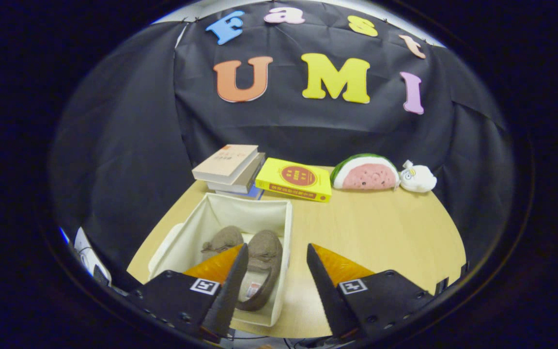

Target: Open the storage box then place both shoes into the box .Put the left shoe in first, then the right shoe, with the right side of both shoes facing outward in a uniform manner.

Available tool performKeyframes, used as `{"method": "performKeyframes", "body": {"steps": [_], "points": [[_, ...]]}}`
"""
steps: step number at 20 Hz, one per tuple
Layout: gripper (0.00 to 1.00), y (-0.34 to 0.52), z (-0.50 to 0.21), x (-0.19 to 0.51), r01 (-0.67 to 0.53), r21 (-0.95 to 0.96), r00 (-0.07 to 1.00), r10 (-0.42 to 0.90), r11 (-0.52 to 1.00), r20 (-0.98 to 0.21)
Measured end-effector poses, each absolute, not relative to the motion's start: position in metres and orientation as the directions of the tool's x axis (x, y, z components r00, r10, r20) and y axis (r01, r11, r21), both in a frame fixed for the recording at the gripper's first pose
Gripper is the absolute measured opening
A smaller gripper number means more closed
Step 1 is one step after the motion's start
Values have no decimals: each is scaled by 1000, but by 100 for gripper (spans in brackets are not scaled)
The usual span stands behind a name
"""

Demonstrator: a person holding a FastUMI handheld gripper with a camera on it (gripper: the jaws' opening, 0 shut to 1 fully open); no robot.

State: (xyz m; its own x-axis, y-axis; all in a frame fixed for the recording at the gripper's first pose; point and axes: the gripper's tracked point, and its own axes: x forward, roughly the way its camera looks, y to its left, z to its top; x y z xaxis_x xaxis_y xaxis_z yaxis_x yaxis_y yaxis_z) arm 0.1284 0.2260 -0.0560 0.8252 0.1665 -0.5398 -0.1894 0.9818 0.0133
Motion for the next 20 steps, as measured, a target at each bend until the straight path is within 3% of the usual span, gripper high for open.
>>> {"method": "performKeyframes", "body": {"steps": [1,3,12,20], "points": [[89,221,-48,125,-185,7,842,162,983,-514],[94,208,-31,120,-170,1,877,151,985,-457],[96,99,58,94,-8,15,995,10,1000,-98],[95,24,59,72,64,27,997,-63,998,-38]]}}
